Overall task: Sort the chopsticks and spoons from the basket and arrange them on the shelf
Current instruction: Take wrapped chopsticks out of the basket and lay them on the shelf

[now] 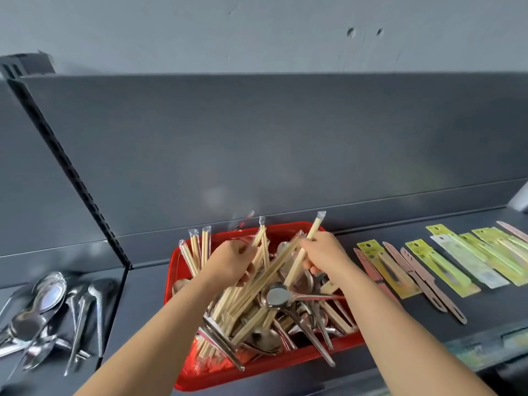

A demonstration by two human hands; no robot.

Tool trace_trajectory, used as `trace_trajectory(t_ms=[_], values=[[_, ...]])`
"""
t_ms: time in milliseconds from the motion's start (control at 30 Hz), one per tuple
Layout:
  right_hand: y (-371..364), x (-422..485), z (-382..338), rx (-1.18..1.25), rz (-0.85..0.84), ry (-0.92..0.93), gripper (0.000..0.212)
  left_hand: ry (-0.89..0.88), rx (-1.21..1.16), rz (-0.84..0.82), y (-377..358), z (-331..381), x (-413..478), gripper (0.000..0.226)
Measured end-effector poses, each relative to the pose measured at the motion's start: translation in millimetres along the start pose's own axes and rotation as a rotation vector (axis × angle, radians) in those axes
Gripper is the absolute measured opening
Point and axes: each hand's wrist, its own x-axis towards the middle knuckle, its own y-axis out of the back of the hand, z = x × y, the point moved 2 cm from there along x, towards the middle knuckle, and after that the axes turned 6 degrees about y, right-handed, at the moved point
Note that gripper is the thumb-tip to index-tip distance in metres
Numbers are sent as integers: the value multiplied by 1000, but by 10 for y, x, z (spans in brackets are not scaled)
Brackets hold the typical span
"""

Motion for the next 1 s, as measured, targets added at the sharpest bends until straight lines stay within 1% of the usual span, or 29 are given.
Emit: trace_trajectory(t_ms=[100, 167, 267, 367, 433, 500, 600, 700, 833, 933, 1000], values=[[-55, -34, 68, -8, -96, -30, 22, -101, 82, 57, 5, 59, -14, 18], [-111, -44, 74, 13, -90, -33, 22, -109, 162, 117, 14, 36, 7, 20], [-192, -35, 15, -27, -67, -49, 28, -37, 241, 156, -6, -49, 52, 26], [-254, 5, -36, -49, -64, -76, 24, 47, 310, 115, -62, -122, 82, 37], [-278, 32, -38, -72, -63, -93, 23, 63, 308, 89, -87, -137, 97, 35], [-306, 57, -28, -64, -65, -115, 20, 56, 275, 100, -82, -137, 108, 34], [-341, 79, -17, -2, -49, -142, 18, 65, 174, 124, -26, -145, 103, 25], [-326, 99, -13, 100, -29, -116, 18, 107, 72, 87, 29, -168, 101, 19], [-293, 113, -6, 130, -42, -3, 15, 80, 233, 51, 19, -171, 75, 29], [-331, 113, 12, 139, -80, -25, 16, 88, 212, 4, -12, -173, 81, 25], [-360, 109, 3, 88, -95, -29, 25, 94, 185, -7, -4, -171, 68, 22]])
